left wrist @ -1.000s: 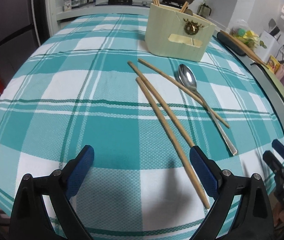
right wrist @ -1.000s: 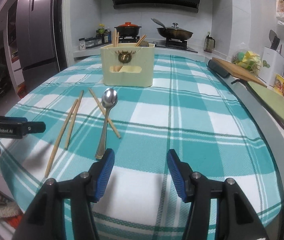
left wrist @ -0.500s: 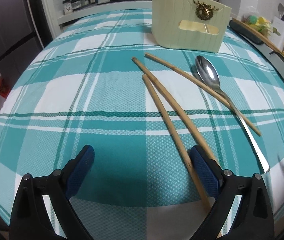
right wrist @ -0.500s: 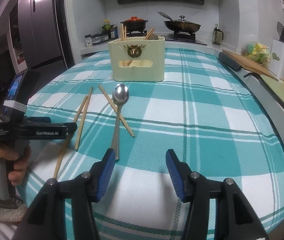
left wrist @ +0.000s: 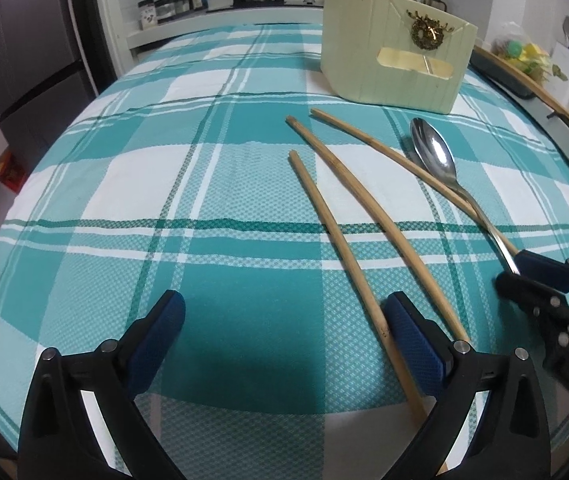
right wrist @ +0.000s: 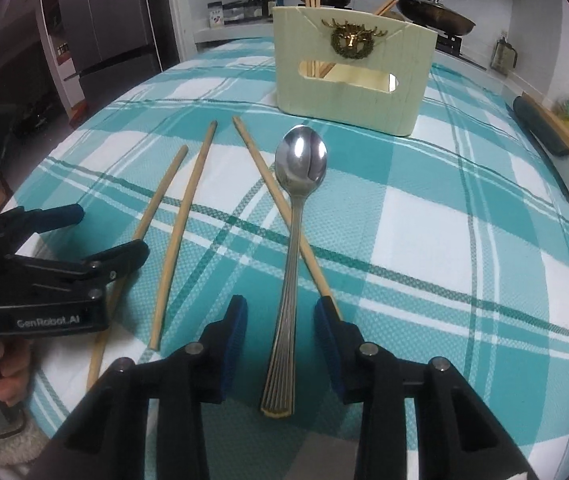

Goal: Organize utensils
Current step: 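Lift the spoon with the right gripper and hold it above the table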

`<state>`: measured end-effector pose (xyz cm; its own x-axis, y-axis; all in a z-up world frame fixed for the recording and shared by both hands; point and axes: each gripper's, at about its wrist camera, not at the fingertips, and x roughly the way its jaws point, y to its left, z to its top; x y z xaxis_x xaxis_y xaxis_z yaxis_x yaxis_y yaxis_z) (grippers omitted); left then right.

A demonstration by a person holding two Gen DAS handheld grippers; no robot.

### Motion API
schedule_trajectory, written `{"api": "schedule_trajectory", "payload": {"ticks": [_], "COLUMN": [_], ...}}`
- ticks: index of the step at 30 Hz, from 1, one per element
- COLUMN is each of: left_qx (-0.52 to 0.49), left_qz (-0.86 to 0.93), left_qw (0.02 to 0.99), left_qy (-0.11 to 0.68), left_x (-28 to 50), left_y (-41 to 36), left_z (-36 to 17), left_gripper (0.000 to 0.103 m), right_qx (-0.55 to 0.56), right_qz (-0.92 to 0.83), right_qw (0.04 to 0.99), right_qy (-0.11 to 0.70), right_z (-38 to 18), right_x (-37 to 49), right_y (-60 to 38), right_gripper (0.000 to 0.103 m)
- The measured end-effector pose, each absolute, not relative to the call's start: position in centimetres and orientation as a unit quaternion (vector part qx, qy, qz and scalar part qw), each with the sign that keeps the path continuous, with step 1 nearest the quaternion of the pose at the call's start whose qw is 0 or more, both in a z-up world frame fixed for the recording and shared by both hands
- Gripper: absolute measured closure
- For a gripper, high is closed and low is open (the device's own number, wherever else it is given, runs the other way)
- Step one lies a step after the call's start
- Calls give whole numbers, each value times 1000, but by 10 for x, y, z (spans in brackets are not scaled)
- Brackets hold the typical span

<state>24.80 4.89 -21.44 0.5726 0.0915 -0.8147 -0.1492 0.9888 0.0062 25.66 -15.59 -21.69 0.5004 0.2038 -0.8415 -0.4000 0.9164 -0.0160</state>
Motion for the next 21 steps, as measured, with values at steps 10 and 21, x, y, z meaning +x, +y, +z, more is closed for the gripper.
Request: {"api": "schedule_trajectory", "payload": {"ticks": [10,21], "left_qx": [-32,-33], "left_qz": [68,69], "left_qw": [886,886], "left_qy": [457,457], "left_x": [248,248], "left_y": [49,49], "left_z": [-215,-215], "left_gripper": [1,1], "right_qx": [-99,-22], "right_qz": [128,44], "right_qw": [858,864], "right_qy": [488,501], "right_z": [-209,-210], "right_x": [280,266], "right_y": [-174,-255], "right_gripper": [94,94]}}
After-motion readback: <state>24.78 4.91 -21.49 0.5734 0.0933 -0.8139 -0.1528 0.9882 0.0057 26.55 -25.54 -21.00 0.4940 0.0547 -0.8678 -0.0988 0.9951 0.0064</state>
